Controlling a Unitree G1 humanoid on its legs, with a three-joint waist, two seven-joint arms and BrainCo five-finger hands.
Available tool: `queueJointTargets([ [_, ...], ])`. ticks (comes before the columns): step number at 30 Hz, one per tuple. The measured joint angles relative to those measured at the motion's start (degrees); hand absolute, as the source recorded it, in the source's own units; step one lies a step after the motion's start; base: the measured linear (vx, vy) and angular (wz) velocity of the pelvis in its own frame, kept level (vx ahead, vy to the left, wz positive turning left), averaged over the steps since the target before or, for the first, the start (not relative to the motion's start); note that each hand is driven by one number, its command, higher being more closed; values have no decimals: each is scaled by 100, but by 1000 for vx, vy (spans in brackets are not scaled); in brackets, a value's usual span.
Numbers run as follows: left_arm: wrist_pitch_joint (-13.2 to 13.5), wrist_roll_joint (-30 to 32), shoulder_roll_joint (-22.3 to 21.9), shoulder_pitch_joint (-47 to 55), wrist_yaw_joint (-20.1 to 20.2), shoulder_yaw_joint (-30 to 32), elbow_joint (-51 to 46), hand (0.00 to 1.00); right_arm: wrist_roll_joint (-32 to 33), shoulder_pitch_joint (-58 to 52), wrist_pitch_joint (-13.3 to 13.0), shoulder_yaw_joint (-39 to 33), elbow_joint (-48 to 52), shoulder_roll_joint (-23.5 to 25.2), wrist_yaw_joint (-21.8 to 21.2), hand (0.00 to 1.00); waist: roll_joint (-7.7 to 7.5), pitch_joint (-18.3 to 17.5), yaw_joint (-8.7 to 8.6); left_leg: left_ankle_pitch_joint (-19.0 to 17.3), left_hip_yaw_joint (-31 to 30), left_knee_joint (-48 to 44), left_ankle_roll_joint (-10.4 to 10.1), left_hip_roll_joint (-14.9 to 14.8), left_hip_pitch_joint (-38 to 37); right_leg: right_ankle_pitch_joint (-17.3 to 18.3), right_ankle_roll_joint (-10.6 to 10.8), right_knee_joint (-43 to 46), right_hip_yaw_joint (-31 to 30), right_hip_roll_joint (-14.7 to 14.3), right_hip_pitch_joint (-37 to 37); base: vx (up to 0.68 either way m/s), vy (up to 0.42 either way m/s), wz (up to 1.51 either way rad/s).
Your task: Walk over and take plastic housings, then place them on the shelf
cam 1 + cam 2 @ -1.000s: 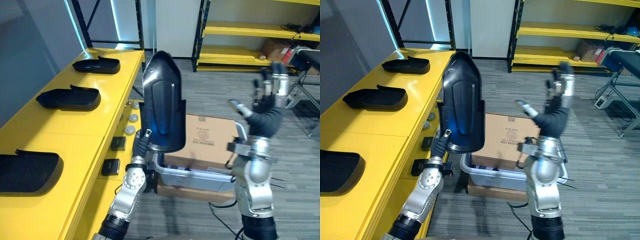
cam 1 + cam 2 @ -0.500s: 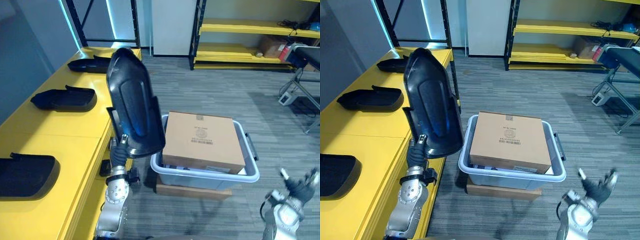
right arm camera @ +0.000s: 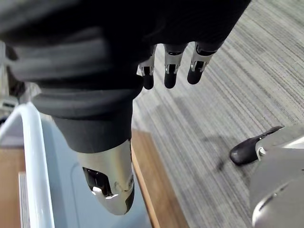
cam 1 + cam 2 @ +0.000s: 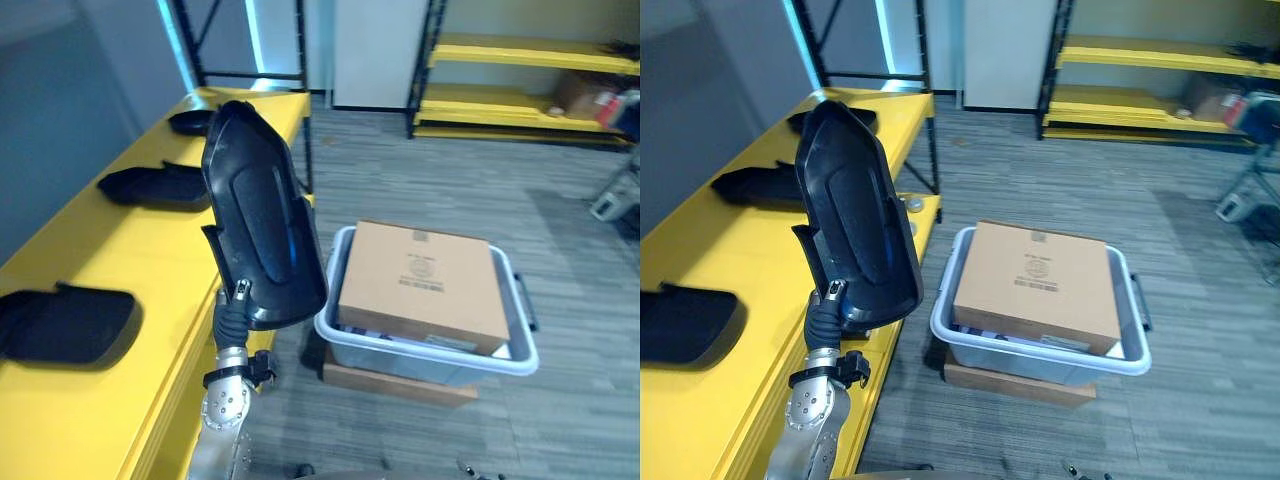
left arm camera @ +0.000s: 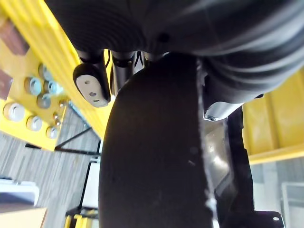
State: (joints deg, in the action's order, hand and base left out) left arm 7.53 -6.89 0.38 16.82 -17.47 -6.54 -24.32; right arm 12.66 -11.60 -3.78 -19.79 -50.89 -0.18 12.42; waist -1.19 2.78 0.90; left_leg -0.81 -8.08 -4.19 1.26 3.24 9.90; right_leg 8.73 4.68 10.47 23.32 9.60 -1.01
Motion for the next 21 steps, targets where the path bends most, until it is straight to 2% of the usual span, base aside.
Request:
queueJointTargets([
  [1,123,-27,-62,-3,-54,19,-121,100,-27,97,-8,9,5,-62,15,0,91,71,31,-14,872,-254,27,-278,229,2,-2,54,366,59,-35,9,76,167],
  [2,230,-32,-153,-1,-145,62,-167,100,-91,253,-20,22,16,-101,16,0,178,131,41,-66,2082,-585,105,-671,380,67,94,119,794,149,-214,23,98,173],
  [4,250,-47,-171,12,-227,90,-167,100,-104,303,-33,85,26,-100,12,0,150,133,48,-171,2755,-685,236,-781,310,120,166,178,1072,290,-383,64,96,113],
  [5,314,-64,-185,8,-274,87,-171,100,-116,337,-46,242,61,-101,13,0,137,125,52,-217,3049,-692,219,-766,259,123,179,164,1318,404,-529,105,131,94],
  [7,453,-110,-204,-7,-279,78,-206,100,-150,503,-51,283,49,-50,6,0,111,107,150,-273,2892,-662,304,-486,320,138,199,132,1568,564,-596,108,185,73],
  [9,430,-146,-269,-17,-279,57,-207,100,-206,624,7,281,33,7,4,0,73,150,165,-393,2729,-683,431,-217,315,141,194,457,1712,844,-639,117,197,59],
  [11,409,-143,-296,-10,-284,10,-207,100,-211,614,45,286,55,19,7,0,28,199,148,-493,2561,-723,499,-45,143,179,-100,1370,1533,1208,-519,143,184,54],
  [12,402,-140,-292,-20,-315,-58,-210,100,-215,597,58,289,56,46,3,0,28,226,117,-612,2344,-819,514,-3,-15,203,-356,2228,854,1324,-213,175,166,68],
  [13,401,-130,-243,-71,-396,-79,-211,100,-215,584,59,290,70,90,2,0,25,222,101,-662,2150,-819,500,-13,-151,495,-239,2774,-16,1089,135,180,145,70],
  [14,402,-130,-216,-97,-405,-69,-211,100,-215,610,59,297,75,102,2,0,17,220,109,-662,2050,-781,500,-12,-224,612,-171,2896,-335,933,275,192,106,80],
  [15,404,-128,-167,-176,-454,-40,-211,100,-215,595,57,335,78,111,8,0,32,233,88,-657,1838,-758,496,4,-314,829,-44,2995,-832,634,544,201,77,85],
  [17,410,-125,-167,-274,-548,-20,-215,100,-214,523,57,485,193,127,14,0,-47,248,9,-603,1517,-773,540,133,-452,1062,97,3016,-1482,317,901,213,45,111],
  [19,410,-103,-203,-349,-678,-71,-213,100,-214,401,40,530,282,189,19,0,-141,272,-26,-600,1080,-862,538,350,-579,1157,90,2880,-2393,-109,1183,222,-33,153],
  [20,414,-12,-245,-384,-748,-106,-214,100,-217,365,48,538,287,202,38,0,-242,240,-21,-606,810,-951,531,504,-608,1147,55,2600,-2837,-275,1249,178,-73,154],
  [21,418,10,-246,-388,-772,-121,-216,100,-217,326,49,537,287,201,51,0,-257,248,-9,-626,694,-976,502,567,-597,1110,24,2459,-2896,-275,1223,154,-102,167],
])
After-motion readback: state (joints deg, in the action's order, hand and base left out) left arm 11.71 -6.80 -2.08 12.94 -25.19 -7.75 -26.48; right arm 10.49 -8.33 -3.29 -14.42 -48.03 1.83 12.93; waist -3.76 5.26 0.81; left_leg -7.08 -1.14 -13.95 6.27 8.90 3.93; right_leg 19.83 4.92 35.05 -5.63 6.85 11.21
